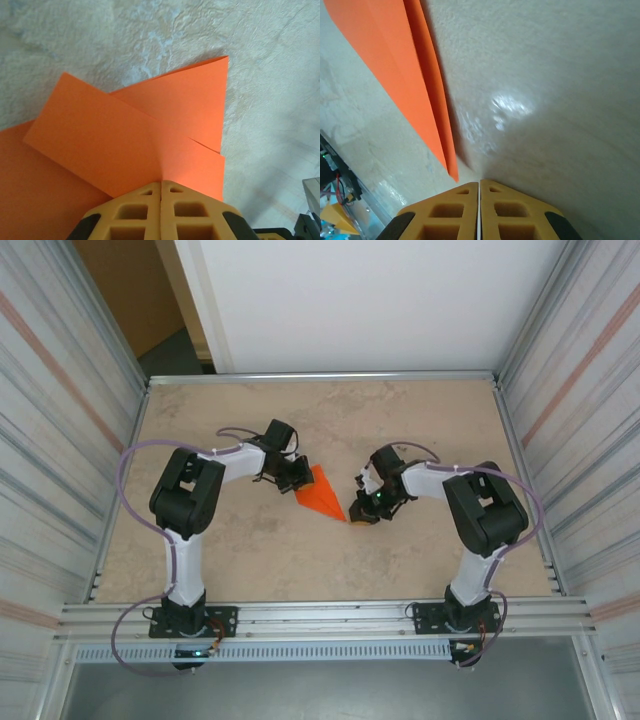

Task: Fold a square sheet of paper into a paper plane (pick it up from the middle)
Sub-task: Fourth fold the wing at the center of the table, then turn over the paper at the center of the table.

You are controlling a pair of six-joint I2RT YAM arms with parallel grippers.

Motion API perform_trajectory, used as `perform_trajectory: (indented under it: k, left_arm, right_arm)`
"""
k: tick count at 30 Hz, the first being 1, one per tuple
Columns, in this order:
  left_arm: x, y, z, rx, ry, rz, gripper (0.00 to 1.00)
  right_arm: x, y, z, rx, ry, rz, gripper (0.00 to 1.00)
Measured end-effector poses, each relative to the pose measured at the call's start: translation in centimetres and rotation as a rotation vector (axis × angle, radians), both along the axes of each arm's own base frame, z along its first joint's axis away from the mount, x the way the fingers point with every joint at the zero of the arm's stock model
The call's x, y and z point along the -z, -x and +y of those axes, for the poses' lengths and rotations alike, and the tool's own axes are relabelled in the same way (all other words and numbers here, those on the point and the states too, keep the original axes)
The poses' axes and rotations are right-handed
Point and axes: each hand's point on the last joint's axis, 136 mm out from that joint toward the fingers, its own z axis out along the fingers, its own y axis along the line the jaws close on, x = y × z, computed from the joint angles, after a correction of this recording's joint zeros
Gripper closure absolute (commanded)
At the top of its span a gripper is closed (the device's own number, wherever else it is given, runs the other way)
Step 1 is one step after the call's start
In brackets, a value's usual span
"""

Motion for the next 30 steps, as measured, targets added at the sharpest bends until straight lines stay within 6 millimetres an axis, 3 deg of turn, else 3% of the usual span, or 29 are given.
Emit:
perform_trajectory:
  k: [3, 7, 9, 12, 15, 19, 25, 30]
  left_arm:
    - [-0.2, 0.1, -0.2, 0.002, 0.014, 0.004, 0.87]
    - [-1.4, -0.2, -0.5, -0.015, 0.044, 0.0, 0.71]
    - [-3.1, -0.7, -0.6, -0.032, 0.076, -0.038, 0.6]
    - [-5.9, -1.2, 0.0, -0.072, 0.13, -0.105, 0.52]
    - [-7.5, -1.0, 1.5, -0.121, 0.157, -0.15, 0.48]
    - [-7.1, -0.1, 3.6, -0.184, 0.16, -0.15, 0.46]
    - [-4.7, 1.5, 4.8, -0.229, 0.148, -0.089, 0.46]
    - [-4.7, 1.3, 4.7, -0.24, 0.163, -0.099, 0.46]
  right_arm:
    - [-1.5, -0.8, -0.2, 0.025, -0.016, -0.048, 0.75]
    - [-3.6, -2.9, 0.2, 0.048, -0.043, -0.137, 0.65]
    - [-4.4, -4.3, 0.9, 0.058, -0.059, -0.171, 0.62]
    - [-5.0, -6.7, 2.0, 0.06, -0.079, -0.213, 0.61]
    - [-4.6, -8.6, 3.1, 0.055, -0.089, -0.224, 0.61]
    - [-3.3, -9.7, 4.4, 0.032, -0.095, -0.206, 0.63]
    - [-2.1, -9.4, 6.0, -0.027, -0.131, -0.167, 0.72]
    - [-2.3, -9.1, 6.6, -0.052, -0.169, -0.159, 0.88]
